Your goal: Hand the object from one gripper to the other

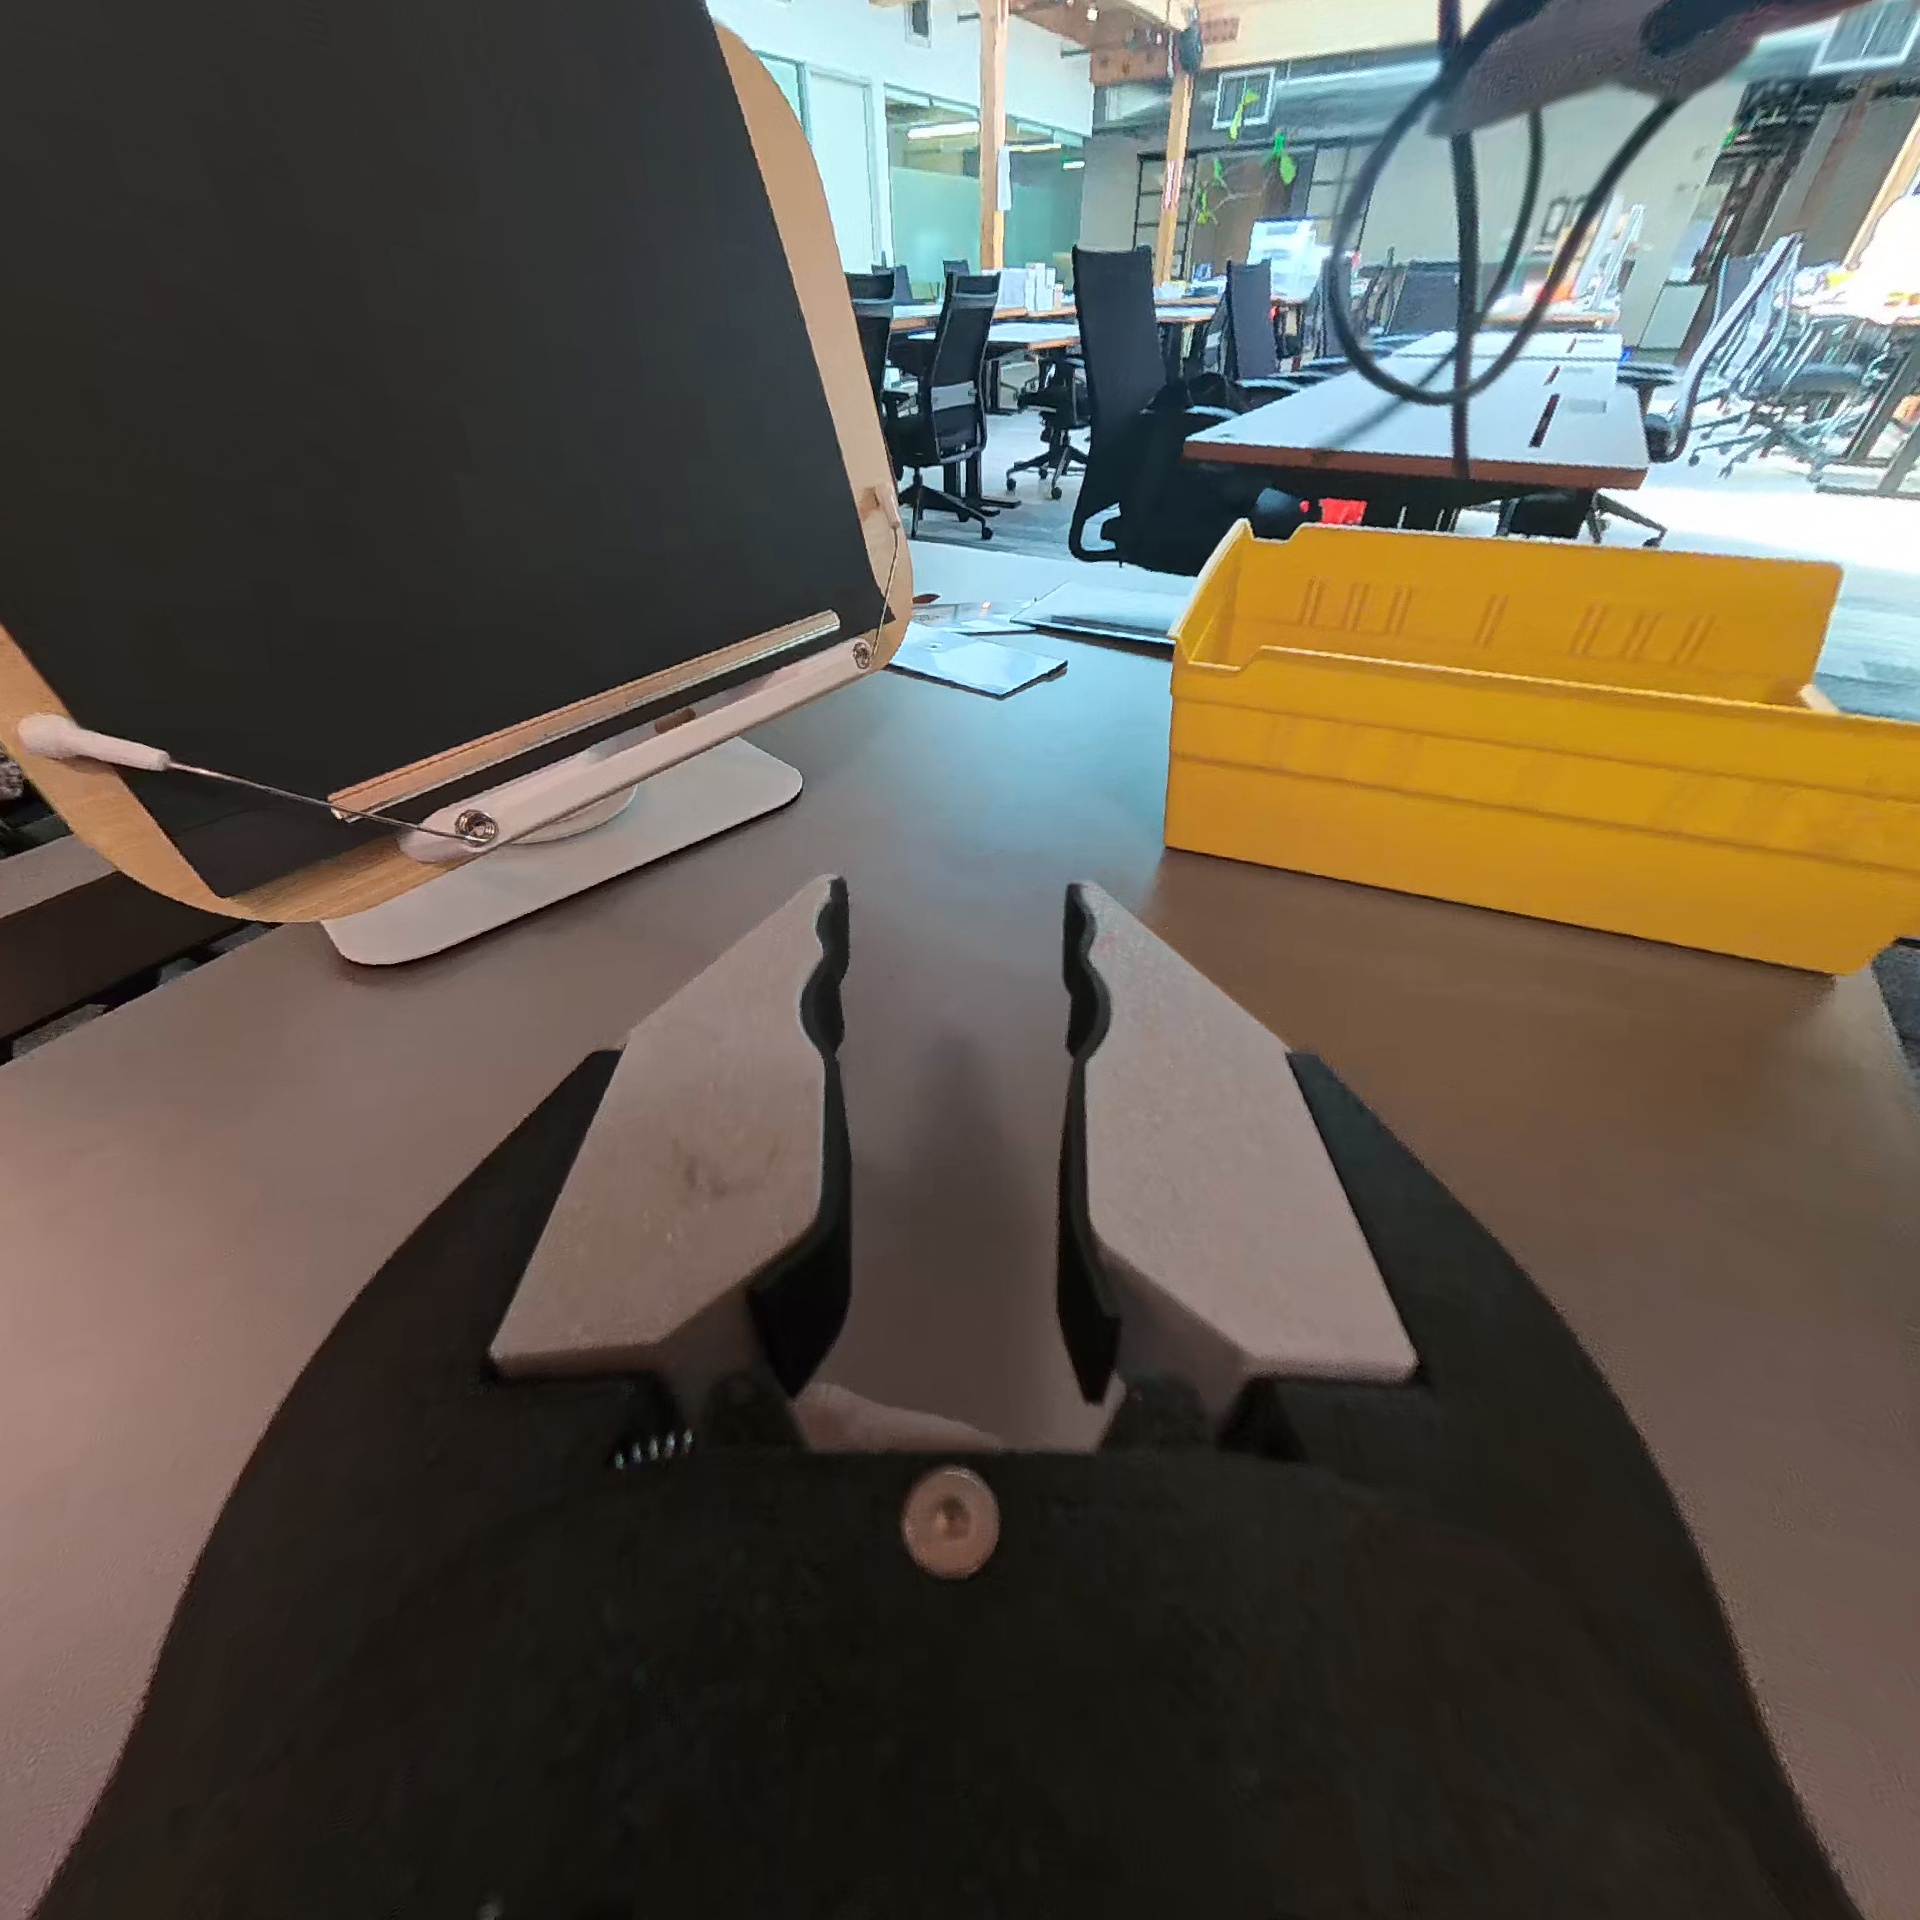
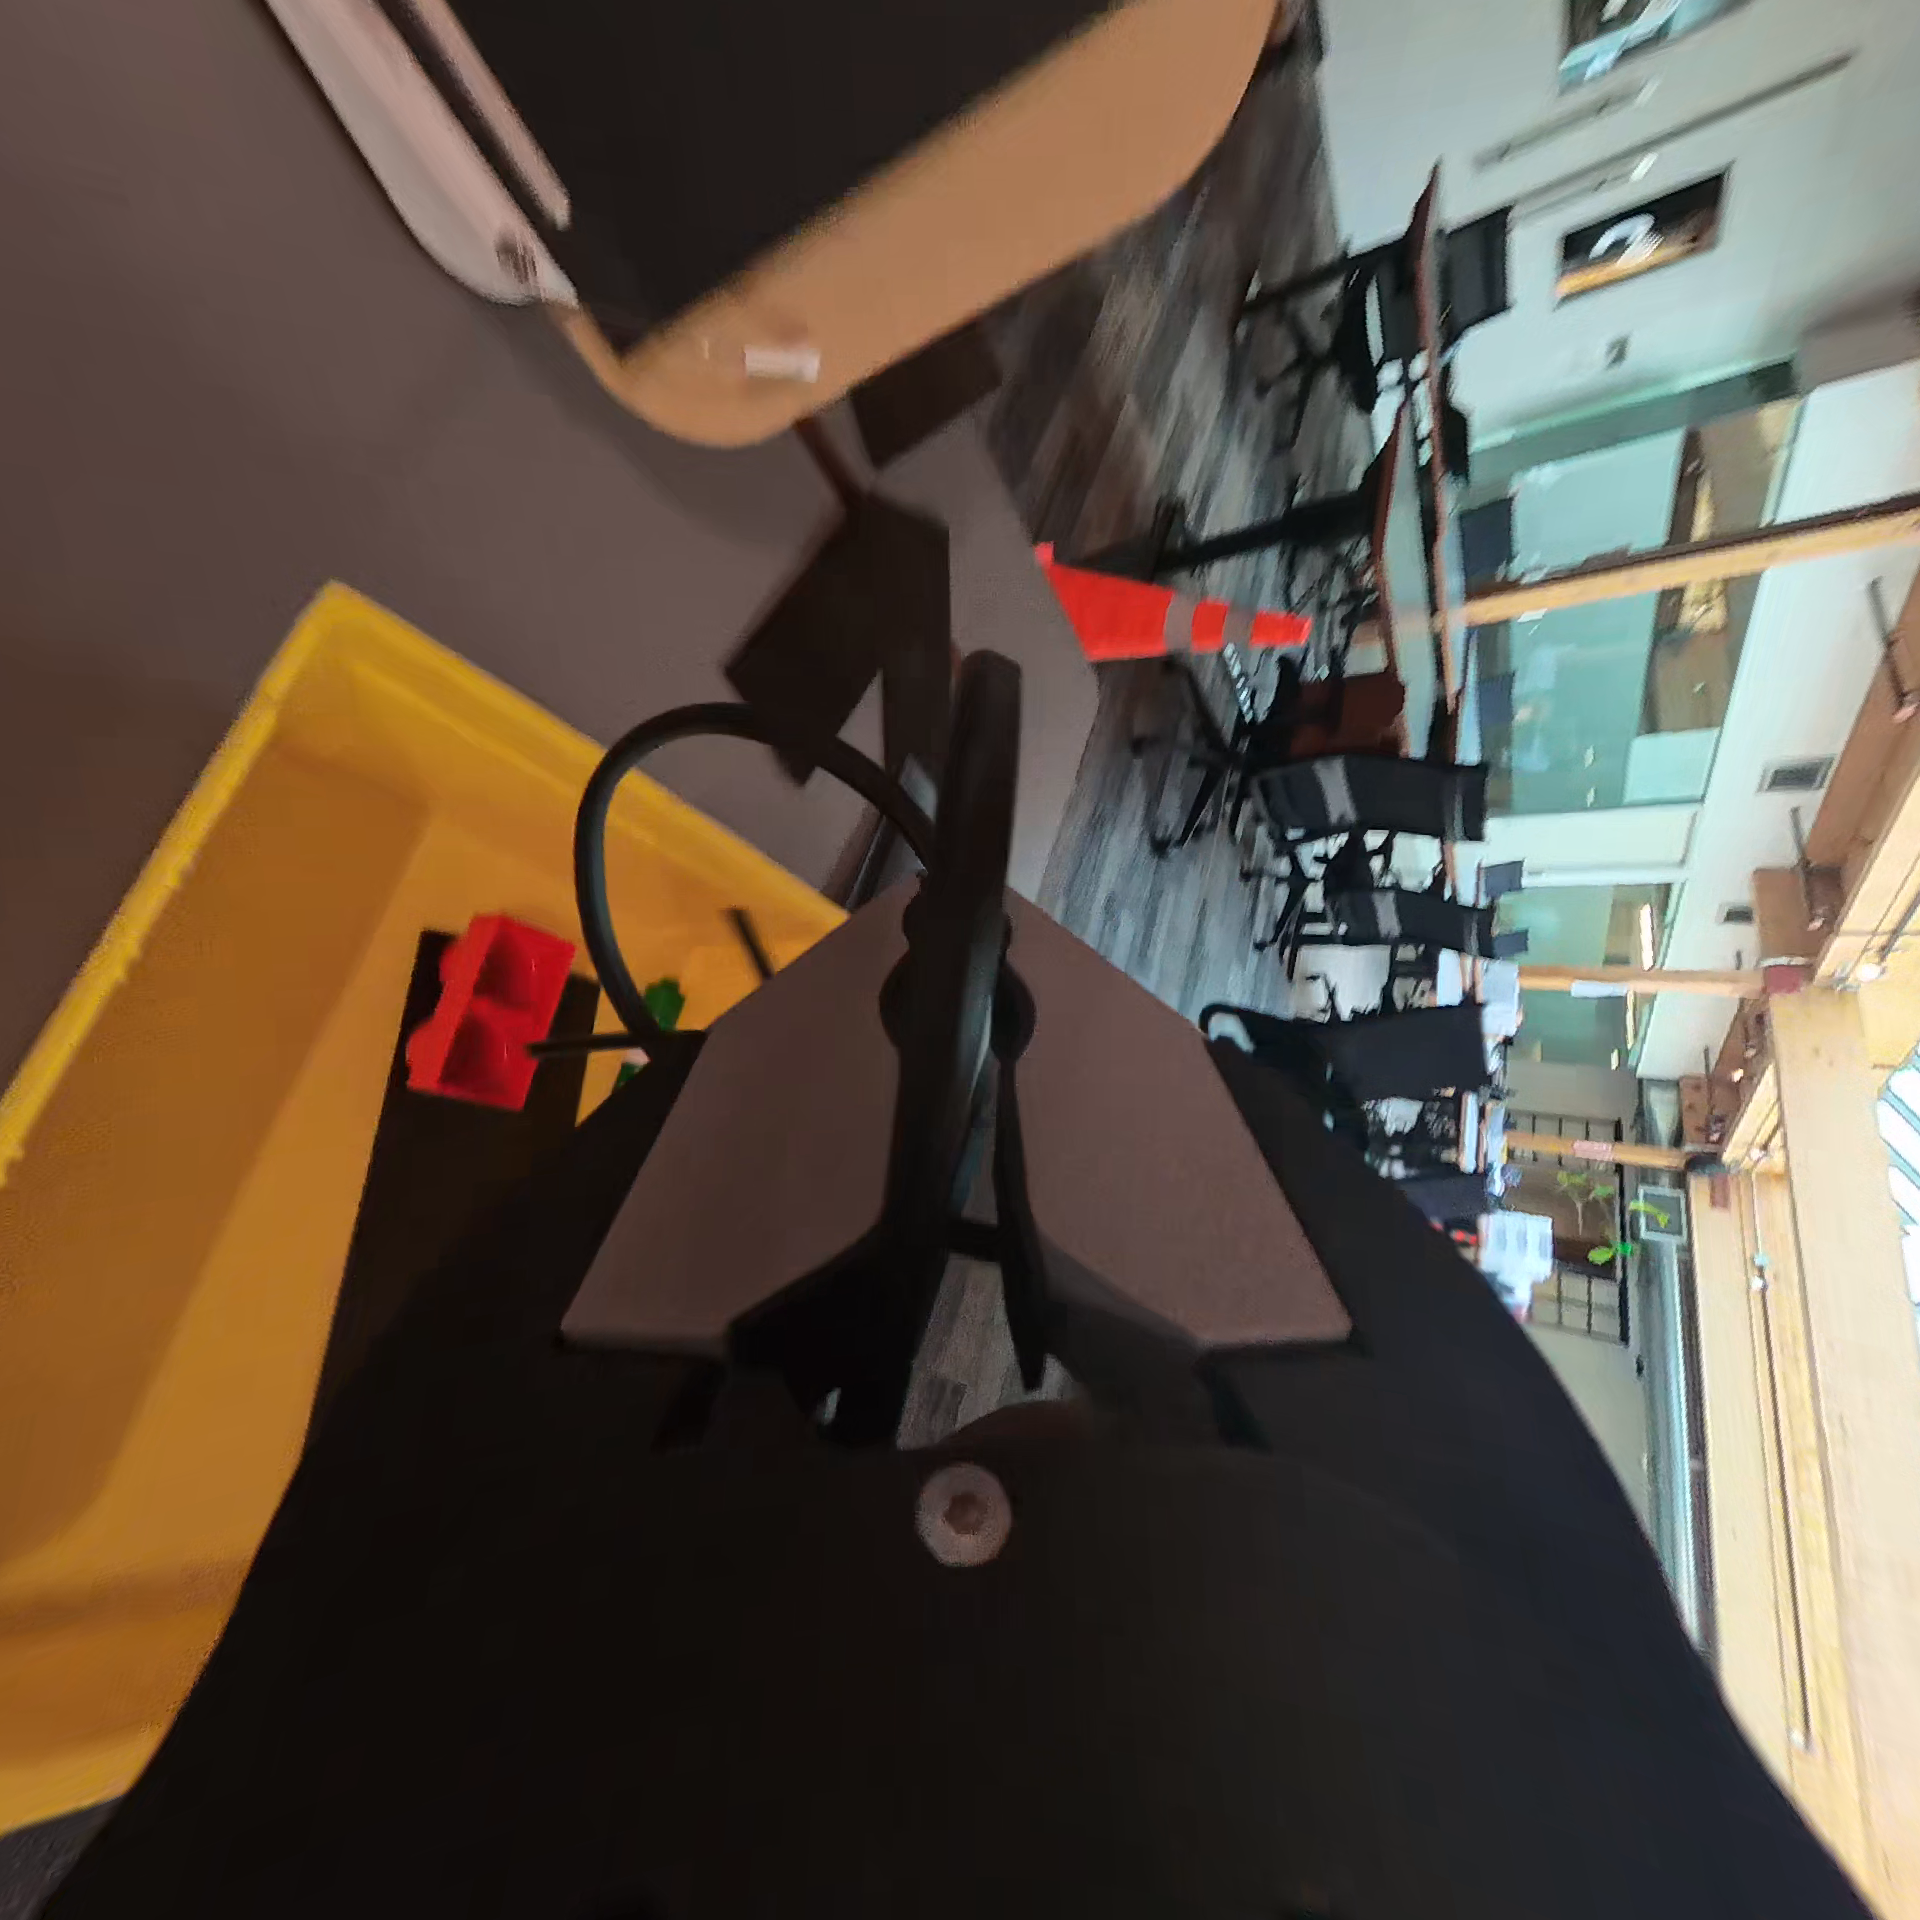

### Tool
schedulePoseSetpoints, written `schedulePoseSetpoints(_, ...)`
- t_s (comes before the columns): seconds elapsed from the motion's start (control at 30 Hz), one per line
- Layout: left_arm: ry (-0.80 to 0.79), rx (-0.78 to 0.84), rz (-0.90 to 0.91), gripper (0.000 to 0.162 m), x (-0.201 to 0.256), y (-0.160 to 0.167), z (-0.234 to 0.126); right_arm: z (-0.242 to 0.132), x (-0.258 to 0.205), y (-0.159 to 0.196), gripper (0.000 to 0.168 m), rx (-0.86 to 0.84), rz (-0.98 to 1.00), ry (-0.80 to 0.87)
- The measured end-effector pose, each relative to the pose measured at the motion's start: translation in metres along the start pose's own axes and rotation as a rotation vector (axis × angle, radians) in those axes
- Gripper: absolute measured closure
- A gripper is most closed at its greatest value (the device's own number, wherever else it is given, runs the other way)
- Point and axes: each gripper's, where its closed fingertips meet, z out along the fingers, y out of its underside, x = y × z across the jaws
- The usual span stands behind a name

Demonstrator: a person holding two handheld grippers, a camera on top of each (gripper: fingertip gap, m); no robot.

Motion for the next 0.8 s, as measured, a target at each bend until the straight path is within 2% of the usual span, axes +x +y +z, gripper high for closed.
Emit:
schedulePoseSetpoints(0.07,-0.004,-0.017,0.0,0.123,-0.001,0.005,0.002,0.017,-0.015,0.03,0.165,-0.08,0.043,-0.08)
schedulePoseSetpoints(0.1,-0.005,-0.025,-0.001,0.123,-0.002,0.007,0.003,0.027,-0.032,0.048,0.16,-0.135,0.088,-0.169)
schedulePoseSetpoints(0.17,-0.008,-0.043,-0.005,0.123,-0.003,0.011,0.005,0.04,-0.079,0.092,0.15,-0.32,0.161,-0.395)
schedulePoseSetpoints(0.23,-0.001,-0.061,-0.008,0.121,-0.001,0.015,0.007,0.043,-0.106,0.127,0.144,-0.478,0.185,-0.515)
schedulePoseSetpoints(0.33,0.001,-0.081,0.007,0.121,0.001,0.019,0.009,0.031,-0.112,0.137,0.139,-0.536,0.244,-0.606)
schedulePoseSetpoints(0.4,-0.003,-0.087,0.016,0.121,0.001,0.021,0.009,0.021,-0.094,0.132,0.133,-0.535,0.247,-0.58)
schedulePoseSetpoints(0.47,-0.011,-0.09,0.016,0.121,-0.001,0.021,0.01,0.011,-0.069,0.118,0.133,-0.483,0.25,-0.52)
schedulePoseSetpoints(0.57,-0.024,-0.095,0.01,0.121,-0.004,0.023,0.01,-0.011,-0.037,0.069,0.131,-0.301,0.301,-0.463)
schedulePoseSetpoints(0.7,-0.063,-0.116,0.006,0.121,-0.011,0.029,0.012,-0.048,-0.019,-0.028,0.127,0.077,0.385,-0.441)
schedulePoseSetpoints(0.8,-0.096,-0.133,0.002,0.121,-0.017,0.034,0.013,-0.081,-0.041,-0.105,0.127,0.39,0.479,-0.55)
